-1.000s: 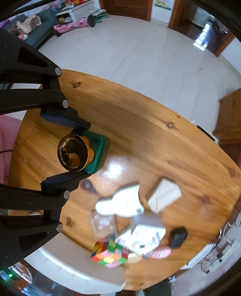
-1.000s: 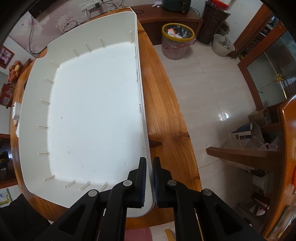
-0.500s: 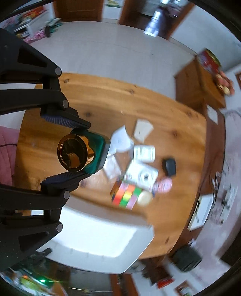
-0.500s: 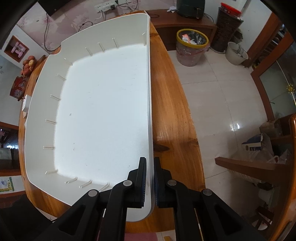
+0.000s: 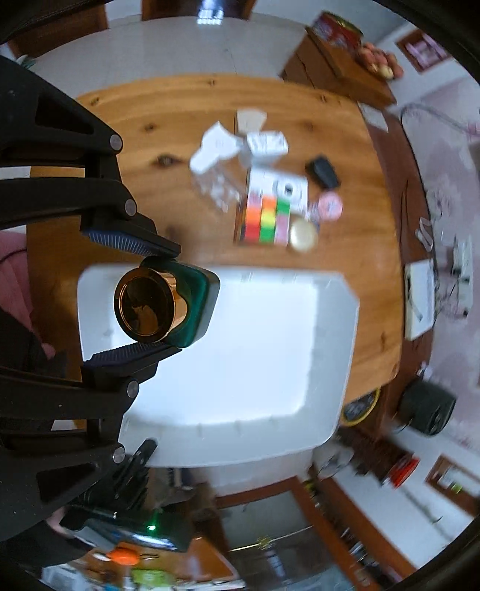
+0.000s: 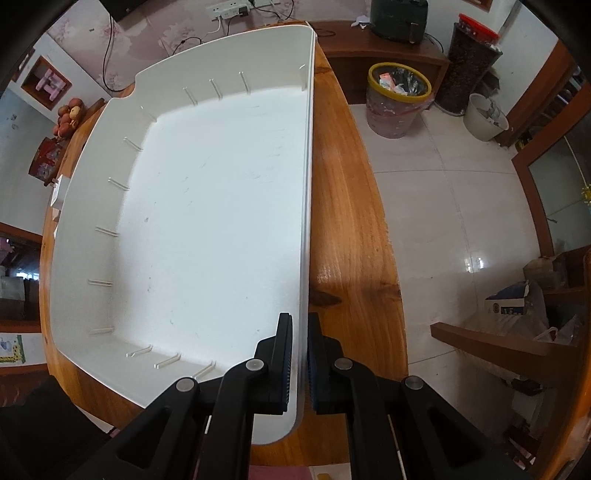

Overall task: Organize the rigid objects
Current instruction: 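Carry the bottle over the white tray and open the left gripper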

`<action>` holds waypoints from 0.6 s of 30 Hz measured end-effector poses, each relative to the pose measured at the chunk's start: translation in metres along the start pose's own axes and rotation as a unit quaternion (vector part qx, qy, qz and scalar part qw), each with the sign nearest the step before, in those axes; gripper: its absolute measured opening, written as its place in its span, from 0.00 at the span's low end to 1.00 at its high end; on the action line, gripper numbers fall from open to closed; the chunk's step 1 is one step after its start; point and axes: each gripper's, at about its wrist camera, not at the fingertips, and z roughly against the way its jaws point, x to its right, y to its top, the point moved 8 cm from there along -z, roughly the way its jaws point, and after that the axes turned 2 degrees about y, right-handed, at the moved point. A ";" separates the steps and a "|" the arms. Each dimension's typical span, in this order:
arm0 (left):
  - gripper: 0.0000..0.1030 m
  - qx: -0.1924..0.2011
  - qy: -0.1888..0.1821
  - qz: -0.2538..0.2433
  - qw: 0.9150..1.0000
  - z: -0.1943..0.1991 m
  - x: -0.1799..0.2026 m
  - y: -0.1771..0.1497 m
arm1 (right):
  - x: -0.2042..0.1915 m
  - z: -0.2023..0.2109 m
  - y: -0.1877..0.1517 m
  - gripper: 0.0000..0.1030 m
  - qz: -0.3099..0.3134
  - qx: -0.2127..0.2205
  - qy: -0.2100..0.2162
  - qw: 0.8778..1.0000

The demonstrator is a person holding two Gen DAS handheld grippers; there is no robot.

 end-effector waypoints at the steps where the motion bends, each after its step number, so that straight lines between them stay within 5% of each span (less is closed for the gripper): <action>1: 0.47 -0.003 -0.002 -0.006 1.000 -0.002 0.005 -0.001 | 0.000 -0.001 0.000 0.07 0.000 -0.001 0.002 1.000; 18: 0.47 -0.110 -0.005 -0.045 0.993 -0.083 0.059 -0.035 | 0.000 -0.007 0.004 0.07 0.009 -0.018 0.006 1.000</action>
